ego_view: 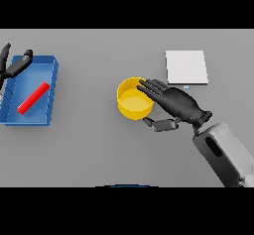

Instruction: Pick up the red beaker and tilt it to pour out 1 green nut into yellow bowl. Pick up the yellow bowl and place it on the metallic measuring scale.

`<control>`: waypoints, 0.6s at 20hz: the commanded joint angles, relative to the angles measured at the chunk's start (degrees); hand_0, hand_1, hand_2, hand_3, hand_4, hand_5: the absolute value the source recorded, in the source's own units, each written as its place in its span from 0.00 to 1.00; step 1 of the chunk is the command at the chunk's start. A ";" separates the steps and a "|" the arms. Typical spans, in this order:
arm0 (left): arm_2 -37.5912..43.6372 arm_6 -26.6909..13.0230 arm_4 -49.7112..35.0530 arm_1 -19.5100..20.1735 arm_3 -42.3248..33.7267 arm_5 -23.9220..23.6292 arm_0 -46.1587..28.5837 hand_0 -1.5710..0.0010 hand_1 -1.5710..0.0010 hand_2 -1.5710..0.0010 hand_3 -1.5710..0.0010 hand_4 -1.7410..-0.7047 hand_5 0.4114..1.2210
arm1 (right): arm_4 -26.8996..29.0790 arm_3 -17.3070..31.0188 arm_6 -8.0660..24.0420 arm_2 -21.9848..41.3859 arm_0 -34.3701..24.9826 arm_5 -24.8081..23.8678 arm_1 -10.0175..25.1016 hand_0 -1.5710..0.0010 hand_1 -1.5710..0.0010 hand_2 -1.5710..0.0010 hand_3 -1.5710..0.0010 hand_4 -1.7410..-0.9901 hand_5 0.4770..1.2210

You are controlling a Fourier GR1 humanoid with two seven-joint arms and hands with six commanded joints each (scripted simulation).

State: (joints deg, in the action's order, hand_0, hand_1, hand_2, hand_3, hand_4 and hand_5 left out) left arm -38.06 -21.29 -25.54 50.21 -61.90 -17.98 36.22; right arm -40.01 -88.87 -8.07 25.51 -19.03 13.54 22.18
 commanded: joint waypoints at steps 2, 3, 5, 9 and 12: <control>-0.33 -0.15 -0.11 -0.47 -0.25 0.36 0.04 1.00 1.00 1.00 1.00 0.99 0.33 | -3.24 3.38 -0.83 2.71 -4.07 2.28 1.55 1.00 1.00 1.00 1.00 0.69 0.31; 0.07 0.30 -0.59 -0.10 -0.45 0.70 -0.17 1.00 1.00 1.00 1.00 0.99 0.33 | -4.01 4.21 -1.83 3.95 -5.69 3.55 1.89 1.00 1.00 1.00 1.00 0.70 0.31; 0.22 0.39 -0.78 -0.14 -0.31 0.69 -0.26 1.00 1.00 1.00 1.00 0.99 0.33 | -6.11 6.34 -3.96 6.50 -8.39 5.07 2.41 1.00 1.00 1.00 1.00 0.71 0.31; 0.35 0.64 -0.98 0.07 -0.85 0.32 -0.88 1.00 1.00 1.00 1.00 0.98 0.34 | -8.78 11.57 -3.94 10.27 -13.03 8.59 1.48 1.00 1.00 1.00 1.00 0.69 0.31; 0.99 1.80 -1.70 0.49 -1.11 0.38 -1.78 1.00 1.00 1.00 1.00 0.98 0.34 | -11.20 15.67 -4.57 13.01 -16.11 9.28 0.55 1.00 1.00 1.00 1.00 0.69 0.30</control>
State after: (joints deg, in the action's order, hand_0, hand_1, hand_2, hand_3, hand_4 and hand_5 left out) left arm -37.07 -19.52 -27.24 50.70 -63.01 -17.62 34.44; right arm -51.22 -73.21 -12.54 38.53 -35.13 22.81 22.71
